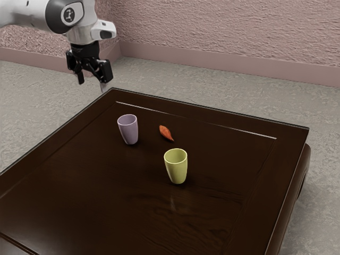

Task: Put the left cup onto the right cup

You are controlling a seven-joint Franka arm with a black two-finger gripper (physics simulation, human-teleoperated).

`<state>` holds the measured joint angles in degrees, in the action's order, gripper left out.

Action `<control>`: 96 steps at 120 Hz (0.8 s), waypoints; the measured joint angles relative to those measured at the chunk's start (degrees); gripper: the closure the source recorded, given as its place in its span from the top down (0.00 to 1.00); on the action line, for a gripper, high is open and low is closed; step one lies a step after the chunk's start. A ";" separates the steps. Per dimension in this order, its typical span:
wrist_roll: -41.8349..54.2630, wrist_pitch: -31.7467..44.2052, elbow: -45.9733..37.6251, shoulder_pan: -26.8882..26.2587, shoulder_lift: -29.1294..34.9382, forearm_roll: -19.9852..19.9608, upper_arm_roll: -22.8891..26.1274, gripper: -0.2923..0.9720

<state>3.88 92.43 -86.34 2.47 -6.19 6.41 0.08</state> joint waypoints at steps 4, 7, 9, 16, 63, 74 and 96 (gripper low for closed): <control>-0.04 -0.42 0.04 -0.04 -0.08 -0.12 0.00 0.77; -0.06 -0.69 0.25 -0.06 -0.19 -0.16 0.00 0.77; -0.08 -0.86 0.68 -0.05 -0.52 -0.11 0.02 0.77; -0.17 -1.34 3.97 0.12 -4.18 -0.12 0.05 0.77; -0.61 -6.40 40.48 -1.02 -36.57 0.39 0.05 0.77; -0.73 -4.97 37.83 -0.62 -37.50 0.46 -0.01 0.77; -0.93 -1.23 31.68 0.74 -37.83 -0.34 -0.15 0.77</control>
<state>2.95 91.20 -54.66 3.21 -44.01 6.07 -0.07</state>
